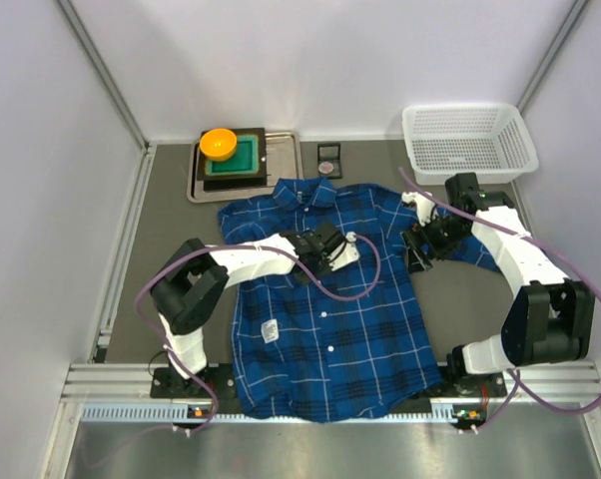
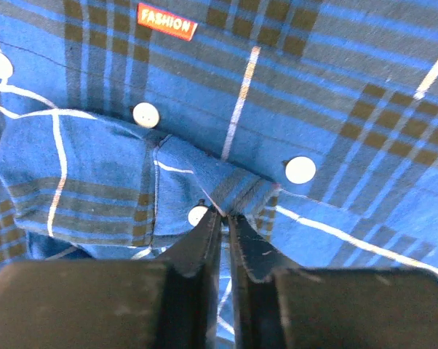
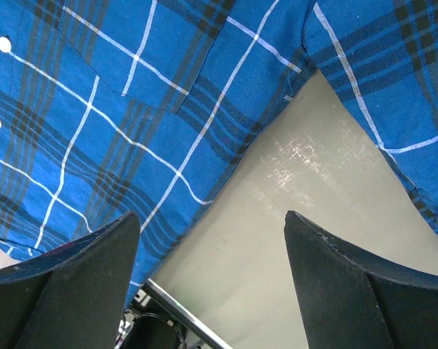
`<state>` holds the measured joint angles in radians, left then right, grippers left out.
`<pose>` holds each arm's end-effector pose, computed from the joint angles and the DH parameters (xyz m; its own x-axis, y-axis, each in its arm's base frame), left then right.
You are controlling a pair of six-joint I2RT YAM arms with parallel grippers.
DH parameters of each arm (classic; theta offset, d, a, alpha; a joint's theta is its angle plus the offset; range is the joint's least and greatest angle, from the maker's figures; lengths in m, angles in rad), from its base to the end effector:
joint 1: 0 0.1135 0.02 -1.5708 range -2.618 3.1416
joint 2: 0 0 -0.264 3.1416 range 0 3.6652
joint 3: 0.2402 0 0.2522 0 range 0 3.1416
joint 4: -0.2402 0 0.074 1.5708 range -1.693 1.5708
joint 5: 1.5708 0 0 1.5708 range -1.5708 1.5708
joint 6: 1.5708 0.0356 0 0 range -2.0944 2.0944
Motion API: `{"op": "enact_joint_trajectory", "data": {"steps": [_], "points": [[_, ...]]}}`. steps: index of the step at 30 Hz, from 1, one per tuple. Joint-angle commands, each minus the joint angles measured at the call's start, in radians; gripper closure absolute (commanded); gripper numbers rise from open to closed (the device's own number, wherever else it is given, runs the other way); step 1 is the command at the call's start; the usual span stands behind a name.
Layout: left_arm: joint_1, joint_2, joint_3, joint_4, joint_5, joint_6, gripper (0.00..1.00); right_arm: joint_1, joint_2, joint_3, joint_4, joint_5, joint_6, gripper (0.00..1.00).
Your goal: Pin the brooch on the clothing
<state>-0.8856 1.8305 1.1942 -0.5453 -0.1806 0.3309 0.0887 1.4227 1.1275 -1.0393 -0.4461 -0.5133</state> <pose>0.2339 -0.2761 0.1705 -0.3203 0.8969 -0.3049 0.8698 0.4059 0.2804 0.2553 0.0381 0.2576 -0.7550 -0.5119 -0.4099 -0.6328 0.7327 0.2504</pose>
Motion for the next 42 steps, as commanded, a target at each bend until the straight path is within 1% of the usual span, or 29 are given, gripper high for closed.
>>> {"op": "enact_joint_trajectory", "data": {"steps": [1,2,6,9,12,13,14,15,16,17,18,19,20,21,22,24,25,28,34,37,42], "points": [[0.031,-0.066,0.008,-0.034,-0.042,0.014,0.95,-0.006,-0.033,0.015,0.012,-0.013,0.007,0.20],[0.037,-0.076,0.007,-0.038,-0.049,0.014,1.00,-0.006,-0.034,0.015,0.010,-0.013,0.006,0.20],[0.069,-0.145,-0.004,-0.054,-0.066,0.031,1.00,-0.007,-0.034,0.015,0.010,-0.014,0.002,0.20],[0.131,-0.218,0.005,-0.090,-0.053,0.037,1.00,-0.006,-0.044,0.014,0.012,-0.016,0.001,0.21],[0.230,-0.305,0.033,-0.149,-0.036,0.057,1.00,-0.006,-0.047,0.018,0.012,-0.017,-0.002,0.20],[0.299,-0.327,0.053,-0.162,-0.034,0.068,1.00,-0.006,-0.047,0.020,0.010,-0.022,-0.001,0.21],[0.341,-0.370,0.064,-0.171,-0.043,0.080,1.00,-0.009,-0.047,0.023,0.010,-0.025,0.001,0.21],[0.385,-0.388,0.076,-0.180,-0.051,0.121,1.00,-0.006,-0.047,0.023,0.012,-0.029,0.001,0.21],[0.481,-0.407,0.103,-0.194,-0.062,0.147,1.00,-0.007,-0.048,0.023,0.012,-0.034,0.001,0.21],[0.534,-0.431,0.119,-0.211,-0.066,0.177,1.00,-0.007,-0.050,0.023,0.010,-0.036,0.001,0.21],[0.587,-0.442,0.136,-0.220,-0.072,0.244,1.00,-0.006,-0.051,0.023,0.013,-0.039,-0.001,0.22],[0.700,-0.450,0.166,-0.237,-0.074,0.282,1.00,-0.006,-0.054,0.020,0.016,-0.045,-0.004,0.22],[0.758,-0.464,0.180,-0.240,-0.074,0.324,1.00,-0.006,-0.059,0.018,0.018,-0.048,-0.004,0.22],[0.814,-0.470,0.188,-0.243,-0.072,0.398,1.00,-0.007,-0.067,0.018,0.021,-0.051,-0.002,0.22],[0.929,-0.471,0.205,-0.248,-0.068,0.437,1.00,-0.006,-0.068,0.018,0.022,-0.052,-0.002,0.22],[1.022,-0.484,0.203,-0.245,-0.068,0.537,1.00,-0.007,-0.068,0.018,0.022,-0.052,-0.002,0.22],[1.095,-0.488,0.190,-0.239,-0.069,0.565,1.00,-0.009,-0.067,0.018,0.022,-0.051,-0.002,0.22],[1.201,-0.505,0.139,-0.194,-0.095,0.645,1.00,-0.007,-0.062,0.020,0.022,-0.052,-0.002,0.22],[1.342,-0.522,0.009,-0.082,-0.155,0.761,1.00,-0.006,-0.070,0.020,0.021,-0.039,-0.010,0.22],[1.393,-0.516,-0.021,-0.061,-0.175,0.789,1.00,-0.007,-0.076,0.018,0.021,-0.034,-0.019,0.22],[1.445,-0.524,-0.045,-0.033,-0.195,0.849,1.00,-0.006,-0.077,0.018,0.022,-0.026,-0.024,0.22]]}}
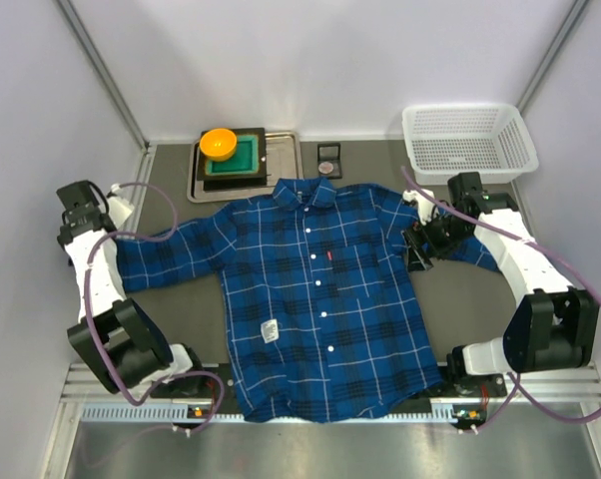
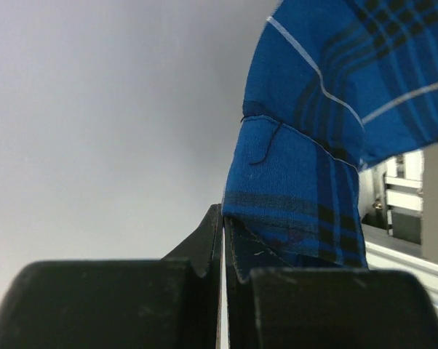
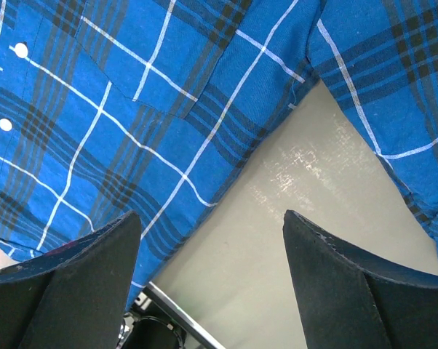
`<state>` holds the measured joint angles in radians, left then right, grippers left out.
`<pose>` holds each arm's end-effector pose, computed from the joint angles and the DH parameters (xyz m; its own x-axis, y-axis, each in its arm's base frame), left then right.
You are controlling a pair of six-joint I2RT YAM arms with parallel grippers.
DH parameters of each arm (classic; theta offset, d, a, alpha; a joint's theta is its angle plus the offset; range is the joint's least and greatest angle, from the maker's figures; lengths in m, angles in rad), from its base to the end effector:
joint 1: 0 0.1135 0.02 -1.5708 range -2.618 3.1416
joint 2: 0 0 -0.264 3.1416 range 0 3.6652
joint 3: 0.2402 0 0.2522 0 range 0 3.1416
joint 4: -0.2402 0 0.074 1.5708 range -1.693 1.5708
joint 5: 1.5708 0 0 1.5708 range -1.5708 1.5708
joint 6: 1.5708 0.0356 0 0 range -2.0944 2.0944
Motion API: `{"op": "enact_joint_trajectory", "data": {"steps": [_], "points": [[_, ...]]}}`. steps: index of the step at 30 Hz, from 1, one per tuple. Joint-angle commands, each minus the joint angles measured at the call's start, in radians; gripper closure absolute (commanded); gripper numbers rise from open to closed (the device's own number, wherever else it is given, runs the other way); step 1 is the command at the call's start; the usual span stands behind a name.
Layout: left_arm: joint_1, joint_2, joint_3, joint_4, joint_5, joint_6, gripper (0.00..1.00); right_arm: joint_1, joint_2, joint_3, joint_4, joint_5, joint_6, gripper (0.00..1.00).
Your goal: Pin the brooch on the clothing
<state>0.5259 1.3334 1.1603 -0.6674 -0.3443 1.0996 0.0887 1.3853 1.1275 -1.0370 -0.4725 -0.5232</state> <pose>0.2372 0.1516 0.3069 -0.8870 0.4549 -0.0788 0.2712 0.6515 0.7085 0.2498 0.0385 0.2668 -0.7290 -0.5115 -0.4548 -0.6542 0.7162 0.2431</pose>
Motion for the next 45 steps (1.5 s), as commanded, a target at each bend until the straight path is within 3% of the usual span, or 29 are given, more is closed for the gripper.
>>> {"op": "enact_joint_trajectory", "data": {"steps": [1,11,28,31,32,33,36,40,44,45], "points": [[0.052,-0.031,-0.020,0.089,-0.032,0.089,1.00,-0.006,-0.039,0.020,0.020,-0.002,-0.014,0.22],[0.126,-0.105,-0.155,0.098,-0.047,0.193,1.00,-0.006,-0.034,0.037,0.012,0.005,-0.029,0.21],[0.244,-0.082,-0.272,0.155,-0.065,0.266,1.00,-0.006,-0.015,0.074,-0.005,0.005,-0.040,0.19],[0.253,-0.102,-0.240,0.095,-0.023,0.247,0.65,-0.006,-0.015,0.081,-0.005,0.005,-0.044,0.17],[0.252,-0.106,-0.226,0.075,-0.006,0.229,0.43,-0.007,-0.015,0.084,-0.008,0.006,-0.047,0.16],[0.252,-0.112,-0.199,0.036,0.010,0.221,0.37,-0.007,-0.014,0.094,-0.006,0.008,-0.049,0.15],[0.249,-0.120,-0.134,-0.052,0.086,0.195,0.26,-0.007,0.001,0.127,-0.009,0.008,-0.054,0.14],[0.221,-0.096,0.017,-0.274,0.287,0.119,0.20,-0.006,0.038,0.187,-0.008,-0.003,-0.070,0.14],[0.123,-0.050,0.150,-0.399,0.525,-0.024,0.16,-0.004,0.131,0.281,0.002,-0.040,-0.077,0.15],[0.050,-0.039,0.170,-0.399,0.574,-0.053,0.16,-0.004,0.153,0.328,0.012,-0.064,-0.075,0.15]]}}
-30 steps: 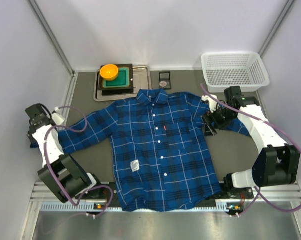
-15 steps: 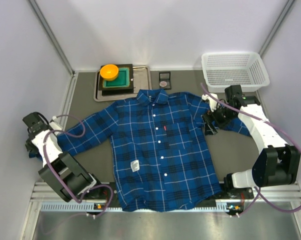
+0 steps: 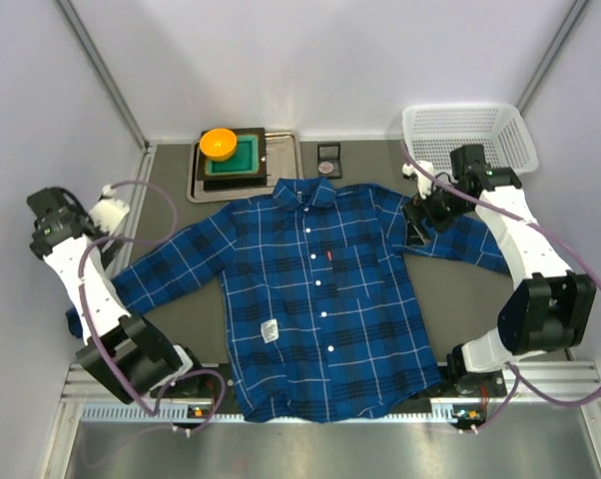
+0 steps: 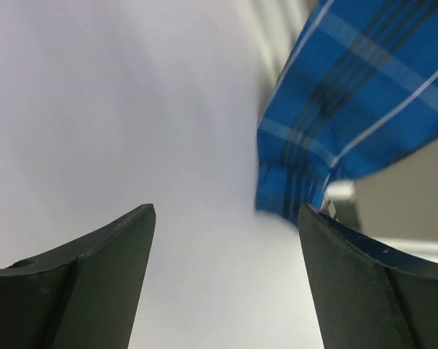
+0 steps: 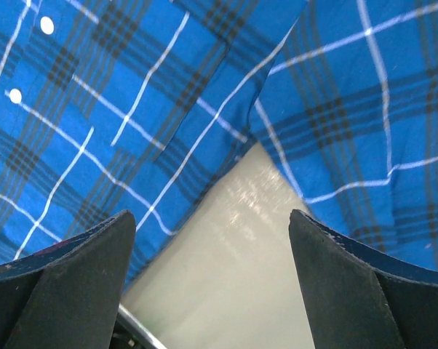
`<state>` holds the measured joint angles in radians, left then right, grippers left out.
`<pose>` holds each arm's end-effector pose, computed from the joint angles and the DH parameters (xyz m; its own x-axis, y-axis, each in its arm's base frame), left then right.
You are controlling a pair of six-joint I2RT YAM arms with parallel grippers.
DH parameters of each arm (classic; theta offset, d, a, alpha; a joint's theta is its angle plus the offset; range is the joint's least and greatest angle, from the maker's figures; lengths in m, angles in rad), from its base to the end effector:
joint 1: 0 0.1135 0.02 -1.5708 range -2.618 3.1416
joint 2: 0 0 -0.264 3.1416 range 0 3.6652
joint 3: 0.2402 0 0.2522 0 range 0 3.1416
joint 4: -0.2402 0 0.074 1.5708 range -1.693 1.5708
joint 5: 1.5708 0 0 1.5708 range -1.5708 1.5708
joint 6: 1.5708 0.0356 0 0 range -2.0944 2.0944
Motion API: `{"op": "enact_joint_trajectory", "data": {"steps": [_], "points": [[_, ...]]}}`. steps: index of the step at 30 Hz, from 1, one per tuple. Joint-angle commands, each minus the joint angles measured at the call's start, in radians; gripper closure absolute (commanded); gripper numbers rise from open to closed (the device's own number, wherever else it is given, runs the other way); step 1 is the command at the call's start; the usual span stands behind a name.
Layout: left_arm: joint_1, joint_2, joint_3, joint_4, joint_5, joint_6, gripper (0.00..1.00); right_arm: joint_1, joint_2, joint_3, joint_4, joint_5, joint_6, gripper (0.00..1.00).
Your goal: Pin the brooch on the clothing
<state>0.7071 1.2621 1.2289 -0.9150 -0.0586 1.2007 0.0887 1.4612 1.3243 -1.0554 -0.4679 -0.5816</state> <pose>0.1891 0.1643 0.3279 -0.8522 0.4960 -0.1666 0.3318 0.7585 0.5609 0.2785 0.0409 0.3036 -0.6388 -0.5490 -0.5390 -0.7132 0.6853 0.1472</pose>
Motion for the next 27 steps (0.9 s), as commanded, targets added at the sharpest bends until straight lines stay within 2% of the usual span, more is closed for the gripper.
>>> {"op": "enact_joint_trajectory", "data": {"steps": [1,3,5,6,9,10,11,14,18,27], "points": [[-0.180,0.054,0.104,-0.124,0.301,-0.185,0.14,-0.001,0.097,0.156,0.040,-0.078,-0.009,0.15],[-0.309,0.083,0.113,-0.065,0.347,-0.305,0.12,0.017,0.158,0.228,0.055,-0.097,-0.006,0.15],[-0.381,0.144,0.136,-0.001,0.425,-0.383,0.11,0.034,0.201,0.275,0.087,-0.097,-0.007,0.16],[-0.396,0.166,0.161,0.027,0.535,-0.412,0.10,0.055,0.240,0.317,0.100,-0.092,-0.007,0.16],[-0.426,0.296,0.210,0.129,0.743,-0.481,0.12,0.095,0.339,0.406,0.140,-0.051,-0.030,0.19],[-0.438,0.325,0.224,0.155,0.765,-0.499,0.14,0.103,0.364,0.432,0.146,-0.040,-0.040,0.20],[-0.472,0.356,0.260,0.192,0.770,-0.535,0.17,0.106,0.392,0.459,0.147,-0.031,-0.047,0.21],[-0.527,0.486,0.345,0.196,0.799,-0.520,0.23,0.114,0.510,0.568,0.149,-0.005,-0.072,0.23],[-0.574,0.646,0.408,0.228,0.772,-0.513,0.27,0.125,0.637,0.686,0.164,0.040,-0.095,0.25],[-0.623,0.844,0.504,0.263,0.688,-0.512,0.26,0.135,0.806,0.776,0.218,0.055,-0.113,0.26]]}}
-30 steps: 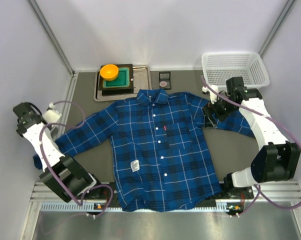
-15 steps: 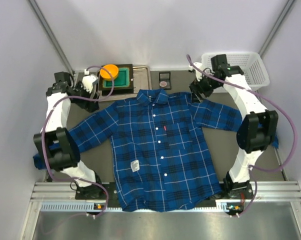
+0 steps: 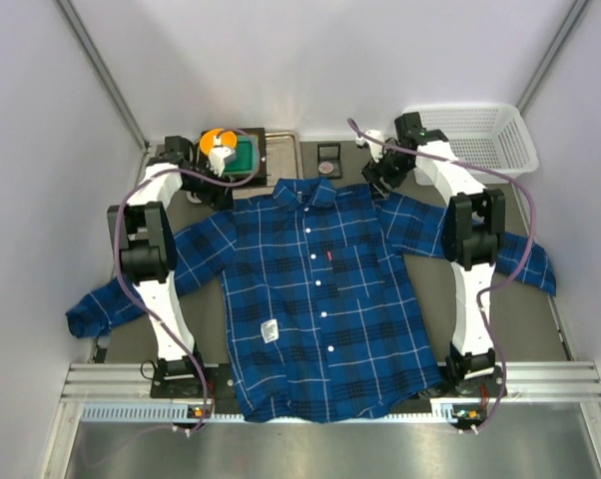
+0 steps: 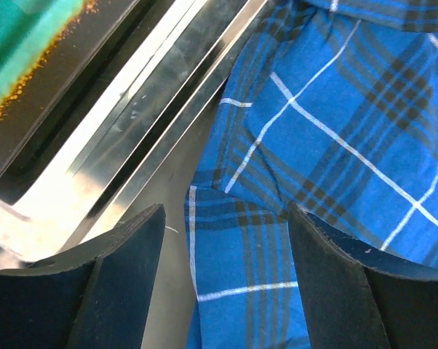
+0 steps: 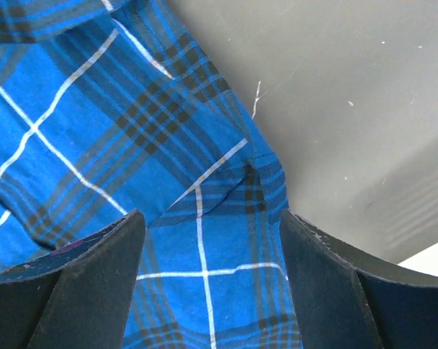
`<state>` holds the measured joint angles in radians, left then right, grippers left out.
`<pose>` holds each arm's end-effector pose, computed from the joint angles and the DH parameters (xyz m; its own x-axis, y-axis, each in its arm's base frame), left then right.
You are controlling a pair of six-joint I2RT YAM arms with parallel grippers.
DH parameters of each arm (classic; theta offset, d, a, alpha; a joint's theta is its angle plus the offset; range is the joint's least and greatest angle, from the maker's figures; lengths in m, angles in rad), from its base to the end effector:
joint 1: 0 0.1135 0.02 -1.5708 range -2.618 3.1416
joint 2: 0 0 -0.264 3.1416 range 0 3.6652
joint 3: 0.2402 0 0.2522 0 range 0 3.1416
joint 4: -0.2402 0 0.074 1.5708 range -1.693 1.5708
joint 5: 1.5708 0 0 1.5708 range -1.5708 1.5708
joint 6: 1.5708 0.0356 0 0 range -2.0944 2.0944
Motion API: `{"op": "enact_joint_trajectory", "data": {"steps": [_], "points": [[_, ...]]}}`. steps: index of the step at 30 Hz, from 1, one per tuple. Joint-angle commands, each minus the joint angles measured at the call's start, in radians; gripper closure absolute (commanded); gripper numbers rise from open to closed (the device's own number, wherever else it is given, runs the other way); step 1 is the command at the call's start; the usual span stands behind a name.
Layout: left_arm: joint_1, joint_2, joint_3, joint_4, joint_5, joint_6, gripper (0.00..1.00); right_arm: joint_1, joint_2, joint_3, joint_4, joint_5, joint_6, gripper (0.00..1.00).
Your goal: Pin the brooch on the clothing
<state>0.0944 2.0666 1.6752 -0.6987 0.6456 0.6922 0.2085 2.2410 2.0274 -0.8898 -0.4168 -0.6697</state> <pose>0.4423 0.0204 0.2169 -0.5508 0.4599 -0.6965 0.7187 0.6857 -0.1156 0.4706 0.1143 0.2320 -0.4565 -0.6768 -0.5776 -0.8305 0.5571 0.0037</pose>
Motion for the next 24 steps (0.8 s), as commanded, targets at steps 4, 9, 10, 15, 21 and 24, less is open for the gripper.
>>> {"op": "enact_joint_trajectory", "data": {"steps": [4,9,10,15,21,24], "points": [[-0.035,0.079,0.073,0.068,-0.063,0.013,0.31,0.019,0.068,0.105,0.083,0.012,-0.024,0.25],[-0.061,0.127,0.113,0.039,-0.104,0.030,0.38,0.028,0.118,0.149,0.089,0.030,-0.027,0.27],[-0.061,0.130,0.115,0.039,-0.103,0.027,0.39,0.031,0.133,0.155,0.092,0.033,-0.027,0.30],[-0.068,0.147,0.121,0.039,-0.112,0.033,0.47,0.045,0.157,0.169,0.097,0.049,-0.033,0.45],[-0.074,0.161,0.138,0.010,-0.119,0.055,0.71,0.052,0.166,0.168,0.104,0.076,-0.034,0.71],[-0.074,0.164,0.150,0.008,-0.150,0.052,0.90,0.051,0.167,0.171,0.107,0.091,-0.030,0.94]]}}
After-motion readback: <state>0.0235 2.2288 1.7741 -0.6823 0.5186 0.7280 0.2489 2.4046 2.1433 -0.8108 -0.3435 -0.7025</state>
